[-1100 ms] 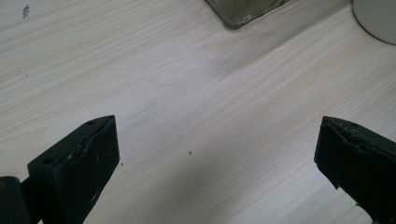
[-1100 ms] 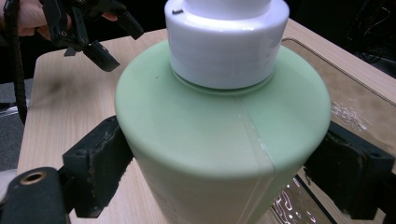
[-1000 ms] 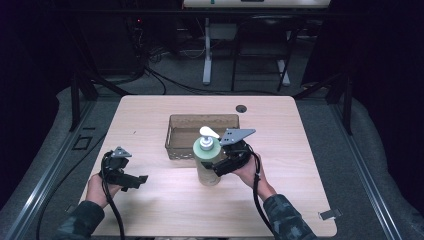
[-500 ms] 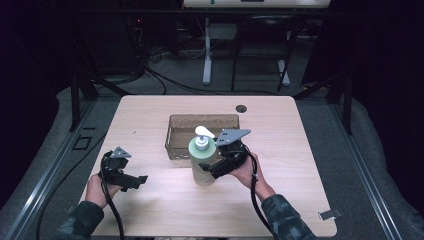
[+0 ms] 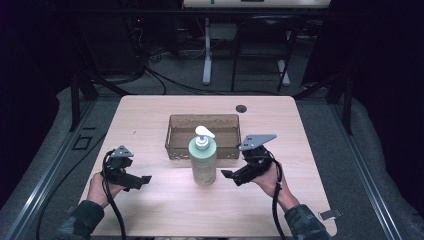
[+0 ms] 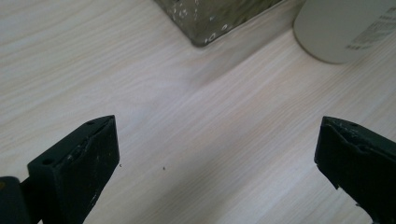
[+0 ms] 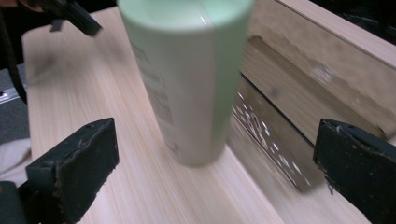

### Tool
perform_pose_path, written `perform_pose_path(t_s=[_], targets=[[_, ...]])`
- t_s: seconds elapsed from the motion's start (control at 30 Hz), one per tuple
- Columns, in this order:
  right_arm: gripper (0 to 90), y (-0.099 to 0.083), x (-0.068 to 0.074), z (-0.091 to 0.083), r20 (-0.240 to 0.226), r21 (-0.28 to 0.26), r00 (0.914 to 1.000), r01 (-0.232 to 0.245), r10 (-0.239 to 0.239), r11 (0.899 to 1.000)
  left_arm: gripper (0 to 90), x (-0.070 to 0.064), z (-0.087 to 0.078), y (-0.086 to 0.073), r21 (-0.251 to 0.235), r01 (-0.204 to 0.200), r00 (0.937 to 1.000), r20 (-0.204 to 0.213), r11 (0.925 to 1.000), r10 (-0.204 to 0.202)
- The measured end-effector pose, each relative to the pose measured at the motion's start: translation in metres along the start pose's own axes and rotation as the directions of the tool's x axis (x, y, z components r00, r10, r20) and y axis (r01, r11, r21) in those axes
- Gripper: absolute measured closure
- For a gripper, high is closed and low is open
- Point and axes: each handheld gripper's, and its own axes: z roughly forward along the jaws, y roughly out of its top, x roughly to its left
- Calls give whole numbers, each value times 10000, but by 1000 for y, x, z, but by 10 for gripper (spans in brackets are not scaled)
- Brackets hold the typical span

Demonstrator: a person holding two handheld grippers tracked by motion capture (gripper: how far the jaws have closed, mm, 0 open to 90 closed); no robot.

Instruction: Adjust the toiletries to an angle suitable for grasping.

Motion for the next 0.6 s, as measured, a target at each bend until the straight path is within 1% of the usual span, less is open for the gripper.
perform_pose_path(t_s=[0.03,0.07,0.17,0.2,0.27,0.3,0.37,0.43,0.53,0.57,0.6], targets=[[0,-4,-2,-4,76,95,9998,-161,160,9998,1,-1,0,1,-31,13,10000,47,10000,-13],[0,-8,-3,-7,129,113,9996,-239,238,9997,1,-2,0,3,-186,6,9999,108,9998,-4],[0,-25,-8,-22,452,282,9973,-591,577,9979,0,-9,3,10,-331,-40,9990,448,9994,55],[0,-31,-10,-26,628,322,9954,-739,718,9967,0,-12,5,12,-284,-119,9983,566,9995,135],[0,-41,-14,-34,806,350,9913,-1074,1043,9936,0,-18,9,18,-307,-280,9973,665,9991,300],[0,-48,-16,-39,1013,423,9879,-1224,1176,9916,0,-20,10,21,-314,-339,9966,736,9989,362],[0,-59,-19,-47,1247,450,9814,-1523,1457,9873,0,-25,12,26,-439,-429,9954,839,9981,464],[0,-66,-22,-52,1483,633,9758,-1713,1604,9832,0,-32,16,32,-525,-532,9932,1008,9972,583],[3,-78,-24,-61,1783,783,9655,-2064,1900,9753,0,-41,20,39,-618,-717,9902,1155,9955,785],[9,-82,-25,-63,1873,801,9625,-2140,1962,9735,0,-44,21,41,-664,-714,9896,1198,9952,790],[19,-85,-25,-65,2009,928,9590,-2219,2000,9706,0,-47,23,43,-703,-764,9891,1209,9946,845]])
